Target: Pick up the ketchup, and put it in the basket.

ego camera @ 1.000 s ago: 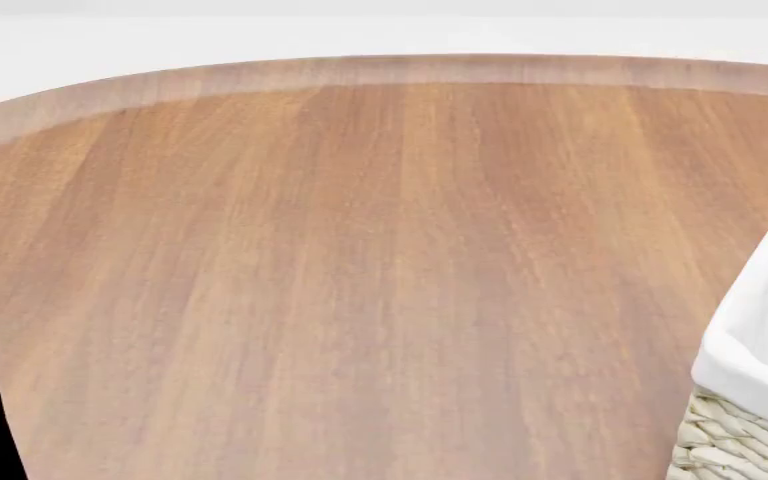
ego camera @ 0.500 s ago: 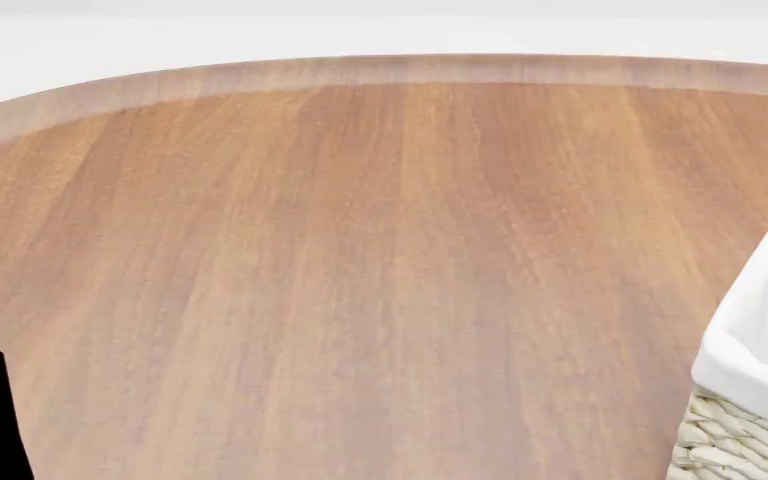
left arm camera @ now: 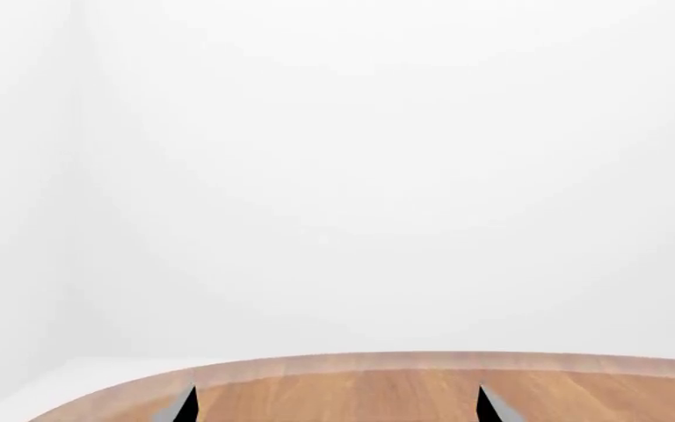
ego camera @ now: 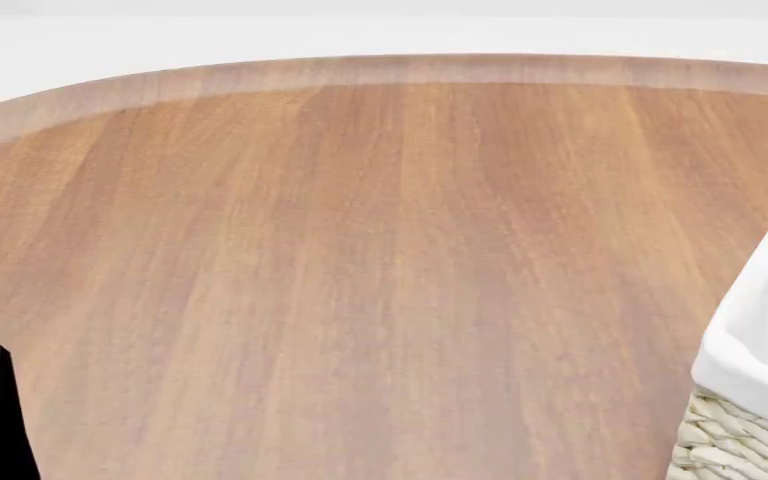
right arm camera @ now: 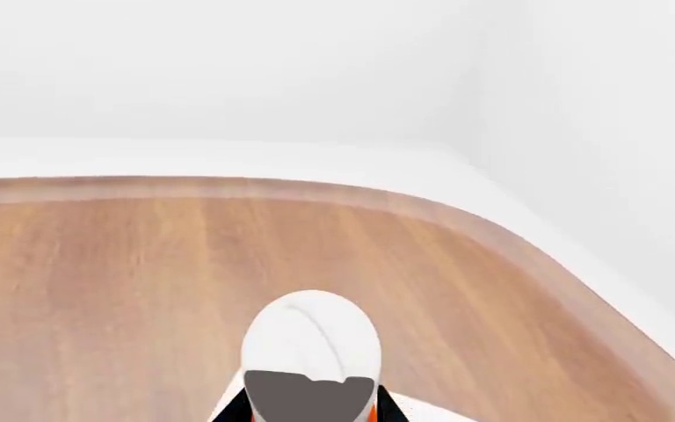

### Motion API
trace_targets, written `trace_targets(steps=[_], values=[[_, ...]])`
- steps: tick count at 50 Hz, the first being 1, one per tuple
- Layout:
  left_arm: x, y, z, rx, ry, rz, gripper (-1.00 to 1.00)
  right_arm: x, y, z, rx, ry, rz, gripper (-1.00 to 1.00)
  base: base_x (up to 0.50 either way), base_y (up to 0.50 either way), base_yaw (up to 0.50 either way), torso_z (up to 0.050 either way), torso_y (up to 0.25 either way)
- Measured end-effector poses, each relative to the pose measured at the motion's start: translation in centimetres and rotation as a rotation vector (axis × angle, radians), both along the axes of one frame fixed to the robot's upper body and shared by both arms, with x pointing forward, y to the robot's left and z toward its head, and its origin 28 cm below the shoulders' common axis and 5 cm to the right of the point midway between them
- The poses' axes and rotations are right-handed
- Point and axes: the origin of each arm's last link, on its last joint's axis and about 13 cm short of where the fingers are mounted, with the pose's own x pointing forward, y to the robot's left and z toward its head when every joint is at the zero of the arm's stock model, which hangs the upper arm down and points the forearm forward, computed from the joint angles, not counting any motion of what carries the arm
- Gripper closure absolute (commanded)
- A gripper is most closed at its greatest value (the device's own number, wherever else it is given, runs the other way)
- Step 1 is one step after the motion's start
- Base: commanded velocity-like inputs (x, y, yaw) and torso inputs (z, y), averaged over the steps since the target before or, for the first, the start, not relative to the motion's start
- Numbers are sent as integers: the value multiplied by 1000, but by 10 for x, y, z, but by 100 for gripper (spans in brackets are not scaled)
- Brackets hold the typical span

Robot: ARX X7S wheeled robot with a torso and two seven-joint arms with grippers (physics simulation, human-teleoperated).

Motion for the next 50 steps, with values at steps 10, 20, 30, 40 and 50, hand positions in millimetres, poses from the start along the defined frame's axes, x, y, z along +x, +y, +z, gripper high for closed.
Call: trace_targets(steps=[10, 20, 30, 40, 50], values=[[0, 0, 0, 0, 3, 1, -100, 0, -1, -9, 4, 48, -3, 100, 0, 0, 0, 0, 1], [0, 0, 0, -1, 3, 2, -100, 1, -3, -18, 13, 79, -5, 100, 0, 0, 0, 0, 0], [0, -1, 0, 2, 4, 2, -100, 1, -6, -25, 29, 92, -15, 100, 0, 0, 0, 0, 0], [-1, -1, -1, 6, 5, 1, -100, 4, -8, -34, 47, 101, -20, 100, 0, 0, 0, 2, 1], [-1, -1, -2, 12, 11, 2, -100, 8, -9, -43, 60, 122, -28, 100, 0, 0, 0, 0, 0]])
